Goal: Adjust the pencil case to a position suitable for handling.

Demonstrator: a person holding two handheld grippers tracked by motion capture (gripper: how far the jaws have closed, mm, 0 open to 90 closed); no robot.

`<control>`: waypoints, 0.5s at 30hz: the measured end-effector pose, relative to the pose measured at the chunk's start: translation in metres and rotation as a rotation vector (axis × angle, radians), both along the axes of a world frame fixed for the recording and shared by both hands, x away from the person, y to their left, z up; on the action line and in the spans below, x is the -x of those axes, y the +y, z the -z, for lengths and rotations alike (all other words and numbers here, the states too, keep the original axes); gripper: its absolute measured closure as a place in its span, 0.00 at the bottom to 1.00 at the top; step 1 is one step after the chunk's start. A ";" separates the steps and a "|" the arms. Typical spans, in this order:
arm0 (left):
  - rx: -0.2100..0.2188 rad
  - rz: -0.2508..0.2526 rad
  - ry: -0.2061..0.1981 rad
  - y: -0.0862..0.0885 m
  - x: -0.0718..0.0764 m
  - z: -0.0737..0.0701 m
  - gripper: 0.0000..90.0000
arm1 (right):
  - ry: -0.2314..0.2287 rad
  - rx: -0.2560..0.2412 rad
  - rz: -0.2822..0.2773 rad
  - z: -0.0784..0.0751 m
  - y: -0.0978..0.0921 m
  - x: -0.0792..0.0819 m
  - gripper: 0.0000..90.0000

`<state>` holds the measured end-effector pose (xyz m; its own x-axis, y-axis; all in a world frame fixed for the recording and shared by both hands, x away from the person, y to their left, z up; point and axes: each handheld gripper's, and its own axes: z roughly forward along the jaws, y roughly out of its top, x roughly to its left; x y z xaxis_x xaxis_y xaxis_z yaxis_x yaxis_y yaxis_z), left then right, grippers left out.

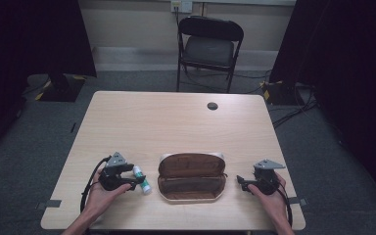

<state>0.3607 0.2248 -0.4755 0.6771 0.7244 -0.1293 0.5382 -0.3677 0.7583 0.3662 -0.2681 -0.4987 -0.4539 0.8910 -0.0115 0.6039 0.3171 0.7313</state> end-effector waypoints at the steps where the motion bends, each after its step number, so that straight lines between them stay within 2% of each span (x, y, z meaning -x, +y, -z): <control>1: 0.027 0.000 0.008 0.000 -0.001 0.000 0.36 | 0.001 0.000 -0.001 0.000 0.000 0.000 0.18; 2: 0.026 -0.005 0.003 -0.001 -0.001 0.001 0.36 | 0.001 0.000 -0.001 0.000 0.000 0.000 0.18; 4: -0.004 -0.007 -0.011 -0.002 0.000 0.002 0.33 | 0.000 0.000 0.000 0.000 0.000 0.000 0.18; 8: -0.020 -0.010 -0.006 -0.005 -0.001 0.006 0.27 | 0.000 0.001 0.001 0.000 0.000 0.000 0.18; 10: -0.013 -0.010 0.010 -0.005 -0.002 0.008 0.27 | -0.001 0.000 0.001 0.000 0.000 0.000 0.18; 13: -0.051 -0.004 0.013 -0.003 -0.004 0.011 0.27 | -0.002 0.000 0.003 0.000 0.000 0.000 0.18; 15: -0.044 -0.001 0.022 0.000 -0.005 0.011 0.31 | -0.002 0.001 0.003 0.000 0.000 0.000 0.18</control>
<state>0.3656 0.2246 -0.4863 0.6734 0.7307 -0.1124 0.5551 -0.3994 0.7296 0.3662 -0.2678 -0.4988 -0.4511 0.8924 -0.0131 0.6031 0.3156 0.7326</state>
